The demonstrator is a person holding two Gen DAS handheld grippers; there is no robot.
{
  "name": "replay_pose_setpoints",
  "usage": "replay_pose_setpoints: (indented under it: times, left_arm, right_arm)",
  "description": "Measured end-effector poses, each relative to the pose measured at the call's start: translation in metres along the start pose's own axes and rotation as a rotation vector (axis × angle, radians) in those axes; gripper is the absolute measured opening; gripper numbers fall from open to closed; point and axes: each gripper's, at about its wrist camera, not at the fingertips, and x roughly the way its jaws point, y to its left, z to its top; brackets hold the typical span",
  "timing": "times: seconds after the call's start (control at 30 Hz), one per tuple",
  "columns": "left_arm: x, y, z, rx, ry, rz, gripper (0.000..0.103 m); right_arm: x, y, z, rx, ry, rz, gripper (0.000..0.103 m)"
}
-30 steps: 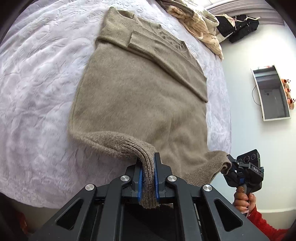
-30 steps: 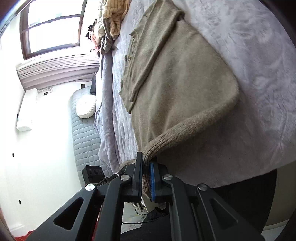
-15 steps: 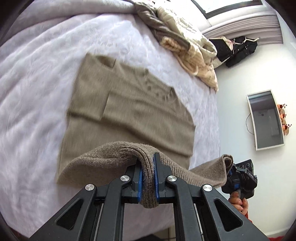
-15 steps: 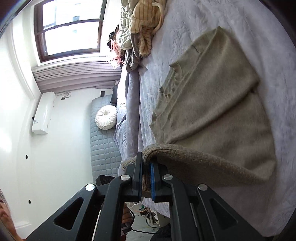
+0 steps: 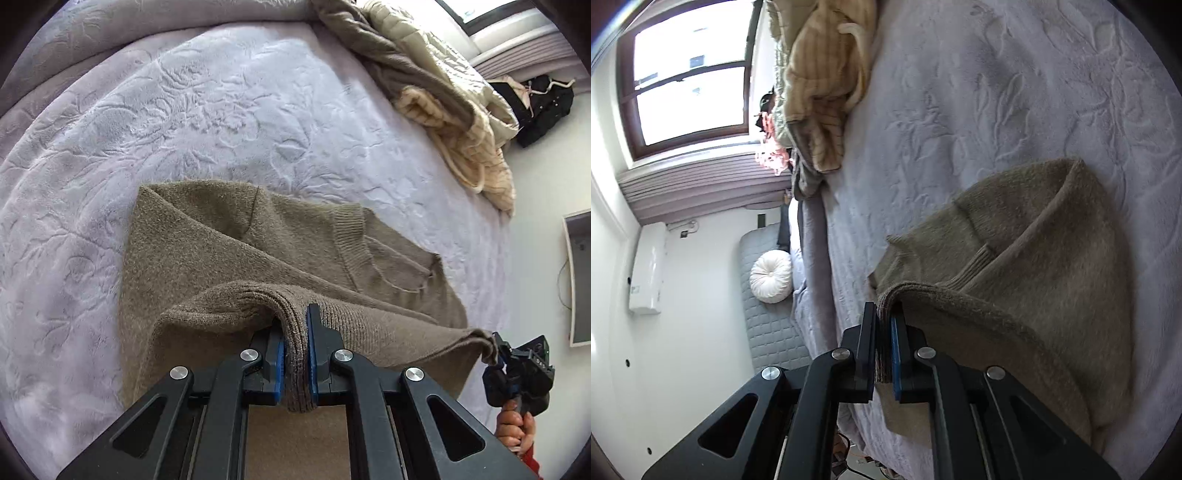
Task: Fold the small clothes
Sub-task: 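Lift the held hem with both tools and fold it onto the collar, then open both tools and release the hem on the folded sweater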
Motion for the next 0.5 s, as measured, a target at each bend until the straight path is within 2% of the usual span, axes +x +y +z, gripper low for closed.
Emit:
replay_pose_setpoints:
  times: [0.13,0.3,0.33,0.4,0.43,0.47,0.5]
  left_arm:
    - [0.019,0.0,0.007,-0.001,0.015,0.045,0.011]
    - [0.009,-0.007,0.013,-0.036,0.052,0.1,0.012]
    - [0.001,-0.012,0.014,-0.02,0.035,0.122,0.012]
    - [-0.019,-0.02,0.013,0.019,-0.025,0.166,0.012]
    - [-0.029,-0.024,0.012,0.037,-0.061,0.192,0.023]
    - [-0.039,-0.027,0.011,0.053,-0.093,0.218,0.04]
    - [-0.046,-0.028,0.01,0.062,-0.122,0.237,0.079]
  right_arm:
    - [0.013,-0.013,0.013,0.042,-0.004,-0.029,0.007]
    - [0.007,-0.006,0.02,0.019,-0.021,-0.091,0.013]
    - [0.005,0.001,0.02,-0.001,-0.02,-0.106,0.02]
    - [-0.002,0.016,0.02,-0.064,-0.016,-0.143,0.043]
    - [-0.007,0.024,0.019,-0.103,-0.017,-0.159,0.053]
    - [-0.011,0.033,0.018,-0.145,-0.021,-0.179,0.053]
    - [-0.014,0.042,0.016,-0.188,-0.027,-0.203,0.053]
